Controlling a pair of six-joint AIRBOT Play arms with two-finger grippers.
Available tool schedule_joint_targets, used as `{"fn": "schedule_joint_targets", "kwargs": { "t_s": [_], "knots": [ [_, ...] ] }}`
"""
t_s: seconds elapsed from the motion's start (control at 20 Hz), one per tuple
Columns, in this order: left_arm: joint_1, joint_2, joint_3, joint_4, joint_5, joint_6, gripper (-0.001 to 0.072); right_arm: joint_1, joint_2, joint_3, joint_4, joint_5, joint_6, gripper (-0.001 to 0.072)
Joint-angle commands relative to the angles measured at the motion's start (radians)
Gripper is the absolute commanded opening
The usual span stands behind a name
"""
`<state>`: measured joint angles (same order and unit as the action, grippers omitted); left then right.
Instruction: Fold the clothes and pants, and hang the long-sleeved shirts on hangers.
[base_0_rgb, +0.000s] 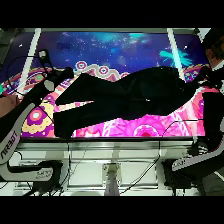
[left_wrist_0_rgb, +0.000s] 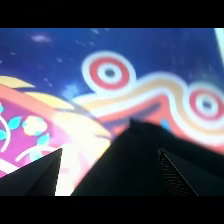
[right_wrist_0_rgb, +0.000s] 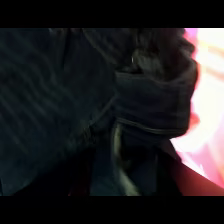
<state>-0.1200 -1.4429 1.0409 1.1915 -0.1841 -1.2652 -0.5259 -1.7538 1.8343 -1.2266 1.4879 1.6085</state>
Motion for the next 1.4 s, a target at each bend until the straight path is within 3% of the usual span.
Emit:
{"fn": "schedule_joint_targets", "kwargs": {
  "t_s": [0.0, 0.15, 0.2, 0.4, 0.55, 0.8, 1.05, 1.1, 1.15, 1.3, 1.35],
  "knots": [
    [-0.089, 0.042, 0.000, 0.139, -0.308, 0.238, 0.0687, 0.003, 0.000, 0.003, 0.023, -0.063, 0.005, 0.0414],
    [-0.246, 0.011, 0.000, 0.184, -0.322, 0.421, 0.0690, 0.003, 0.000, 0.003, 0.023, -0.065, 0.005, 0.0414],
    [-0.285, -0.003, 0.000, 0.267, -0.322, 0.412, 0.0690, 0.003, 0.000, 0.003, 0.023, -0.062, 0.005, 0.0414],
    [-0.335, -0.059, 0.000, 0.489, -0.253, 0.249, 0.0689, 0.003, 0.000, 0.003, 0.025, -0.047, 0.004, 0.0414],
    [-0.328, -0.103, 0.000, 0.588, -0.242, 0.207, 0.0605, 0.003, 0.000, 0.003, 0.028, -0.040, 0.001, 0.0411],
    [-0.327, -0.135, 0.000, 0.592, -0.103, 0.067, 0.0592, 0.003, 0.000, 0.003, 0.087, -0.040, -0.006, 0.0410],
    [-0.319, -0.177, 0.000, 0.592, -0.114, 0.060, 0.0526, 0.003, 0.000, 0.003, 0.109, -0.033, -0.006, 0.0409],
    [-0.316, -0.182, 0.000, 0.592, -0.114, 0.060, 0.0466, 0.003, 0.000, 0.003, 0.109, -0.030, -0.006, 0.0409],
    [-0.312, -0.183, 0.000, 0.593, -0.114, 0.060, 0.0344, 0.003, 0.000, 0.003, 0.109, -0.030, -0.006, 0.0409],
    [-0.286, -0.182, 0.002, 0.609, -0.114, 0.060, 0.0191, 0.003, 0.000, 0.003, 0.109, -0.030, -0.006, 0.0408],
    [-0.274, -0.179, 0.002, 0.619, -0.116, 0.060, 0.0078, 0.003, 0.000, 0.003, 0.109, -0.030, -0.006, 0.0409]
  ]
}}
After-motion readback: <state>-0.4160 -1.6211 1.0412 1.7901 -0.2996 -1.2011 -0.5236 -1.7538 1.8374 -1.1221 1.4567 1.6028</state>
